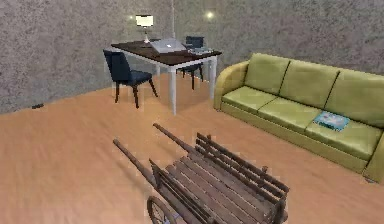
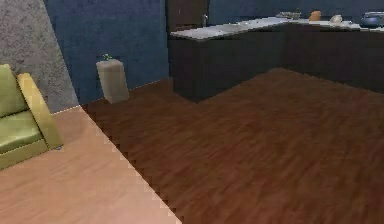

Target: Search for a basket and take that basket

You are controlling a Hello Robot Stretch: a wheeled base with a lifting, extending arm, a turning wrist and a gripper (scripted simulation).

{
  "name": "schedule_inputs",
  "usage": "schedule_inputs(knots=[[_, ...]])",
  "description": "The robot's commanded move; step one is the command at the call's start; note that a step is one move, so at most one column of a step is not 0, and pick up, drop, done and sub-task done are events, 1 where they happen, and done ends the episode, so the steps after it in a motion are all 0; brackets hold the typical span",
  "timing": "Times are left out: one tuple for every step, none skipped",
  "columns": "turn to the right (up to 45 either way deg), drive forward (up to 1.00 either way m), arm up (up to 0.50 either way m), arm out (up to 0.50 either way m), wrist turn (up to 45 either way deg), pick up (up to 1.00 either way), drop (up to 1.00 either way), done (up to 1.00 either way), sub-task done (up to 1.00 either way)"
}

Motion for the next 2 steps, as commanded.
schedule_inputs(knots=[[33.0,0.00,0.00,0.00,0.0,0.00,0.00,0.00,0.00],[0.0,0.05,0.00,0.00,0.0,0.00,0.00,0.00,0.00]])
